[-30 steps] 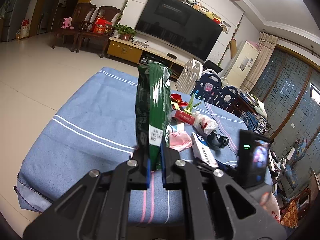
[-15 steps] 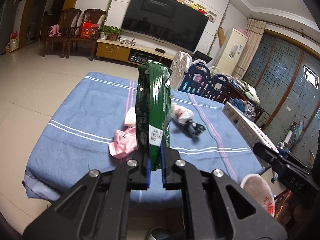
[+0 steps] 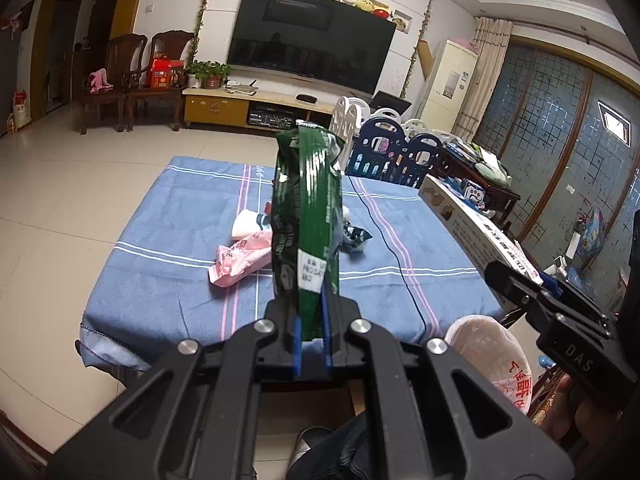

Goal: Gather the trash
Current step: 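Carry both items over the wastebasket and open both grippers to drop them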

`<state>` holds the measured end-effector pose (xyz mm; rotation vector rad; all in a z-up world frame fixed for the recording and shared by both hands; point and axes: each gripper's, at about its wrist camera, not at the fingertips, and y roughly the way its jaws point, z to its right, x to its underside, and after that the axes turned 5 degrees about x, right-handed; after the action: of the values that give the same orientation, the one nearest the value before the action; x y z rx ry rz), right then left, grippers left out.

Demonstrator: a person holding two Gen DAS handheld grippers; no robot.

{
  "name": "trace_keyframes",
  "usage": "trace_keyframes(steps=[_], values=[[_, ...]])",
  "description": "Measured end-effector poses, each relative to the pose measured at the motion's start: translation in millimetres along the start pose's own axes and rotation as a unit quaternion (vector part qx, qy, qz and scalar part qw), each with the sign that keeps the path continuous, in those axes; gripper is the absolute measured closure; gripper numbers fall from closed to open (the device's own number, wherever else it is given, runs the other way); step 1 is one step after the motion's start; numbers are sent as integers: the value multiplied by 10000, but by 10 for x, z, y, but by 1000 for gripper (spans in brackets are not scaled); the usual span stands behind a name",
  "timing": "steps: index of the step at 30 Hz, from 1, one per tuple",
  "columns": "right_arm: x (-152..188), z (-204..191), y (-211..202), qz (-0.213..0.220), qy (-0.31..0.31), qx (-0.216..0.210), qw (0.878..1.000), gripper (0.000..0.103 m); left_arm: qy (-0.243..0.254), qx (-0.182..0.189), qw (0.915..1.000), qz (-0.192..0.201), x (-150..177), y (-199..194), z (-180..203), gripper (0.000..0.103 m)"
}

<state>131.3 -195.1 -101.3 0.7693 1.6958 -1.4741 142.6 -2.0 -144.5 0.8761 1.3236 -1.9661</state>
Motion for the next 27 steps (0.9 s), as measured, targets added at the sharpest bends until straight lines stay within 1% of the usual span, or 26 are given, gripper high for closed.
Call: trace_keyframes(steps=[9,19,23,27], values=[[-37,-4,-173,129,21,-42,9999,62,37,-44,10000,38,0,-104,-11,94],[-12,61,-191,100,33,-69,9999,62,102,-56,9999,-20,31,-106,39,94],[41,202,-275,120,76,-12,9999,61,228,7,9997,-104,22,-64,151,94],[172,504,-393,68,200,218,9995,61,500,271,9980,-272,91,55,427,94]])
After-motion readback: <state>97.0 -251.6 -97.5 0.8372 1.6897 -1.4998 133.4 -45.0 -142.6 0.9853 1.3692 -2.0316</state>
